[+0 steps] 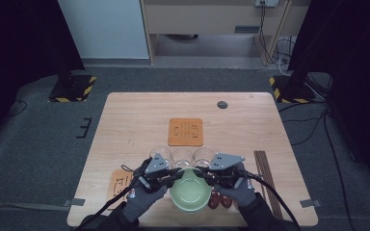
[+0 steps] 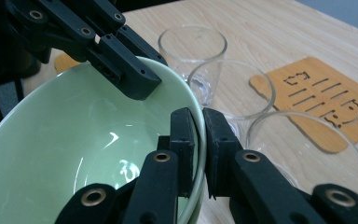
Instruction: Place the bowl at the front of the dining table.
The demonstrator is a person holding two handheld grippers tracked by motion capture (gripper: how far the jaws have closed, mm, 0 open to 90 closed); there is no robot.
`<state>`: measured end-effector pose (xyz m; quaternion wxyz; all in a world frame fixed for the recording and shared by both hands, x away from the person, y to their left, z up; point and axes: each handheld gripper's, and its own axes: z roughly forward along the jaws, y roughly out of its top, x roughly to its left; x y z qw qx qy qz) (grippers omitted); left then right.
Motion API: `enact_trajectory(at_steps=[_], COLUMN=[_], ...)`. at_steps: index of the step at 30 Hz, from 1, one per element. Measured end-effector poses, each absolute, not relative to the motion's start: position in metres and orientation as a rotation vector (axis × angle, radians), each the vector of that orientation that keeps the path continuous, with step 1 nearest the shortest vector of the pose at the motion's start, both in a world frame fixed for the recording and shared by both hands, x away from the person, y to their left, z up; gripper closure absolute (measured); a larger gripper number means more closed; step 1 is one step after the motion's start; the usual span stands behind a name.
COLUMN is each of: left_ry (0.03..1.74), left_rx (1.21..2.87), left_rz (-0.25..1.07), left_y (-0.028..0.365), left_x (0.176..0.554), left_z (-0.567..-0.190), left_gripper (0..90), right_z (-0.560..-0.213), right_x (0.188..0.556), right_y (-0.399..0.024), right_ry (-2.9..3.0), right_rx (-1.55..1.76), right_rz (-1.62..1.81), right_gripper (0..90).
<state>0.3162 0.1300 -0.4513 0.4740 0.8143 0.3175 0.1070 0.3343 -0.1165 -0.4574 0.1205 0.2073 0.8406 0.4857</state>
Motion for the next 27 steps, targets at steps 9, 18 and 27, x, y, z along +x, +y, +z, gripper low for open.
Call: enact_trajectory(at_steps=[9,18,27], left_ry=[0.767,0.763,0.755], left_rx=[1.997,2.006,1.977], left_rz=[0.252,0.350,0.397], left_y=[0.127,0.127,0.131], left_x=[0.317,0.315,0.312], left_z=[-0.453,-0.447,-0.436], left_gripper=[74.4,82.5,82.3], right_z=[-0.446,-0.442,-0.435], right_x=[0.332,0.332,0.333], right_y=[-0.117,-0.114,-0.114], right_ry=[2.424,2.408,2.408], right_rx=[0.594,0.585,0.602], right_rz=[1.444,1.441,1.454], right_gripper=[83.5,83.1,75.1])
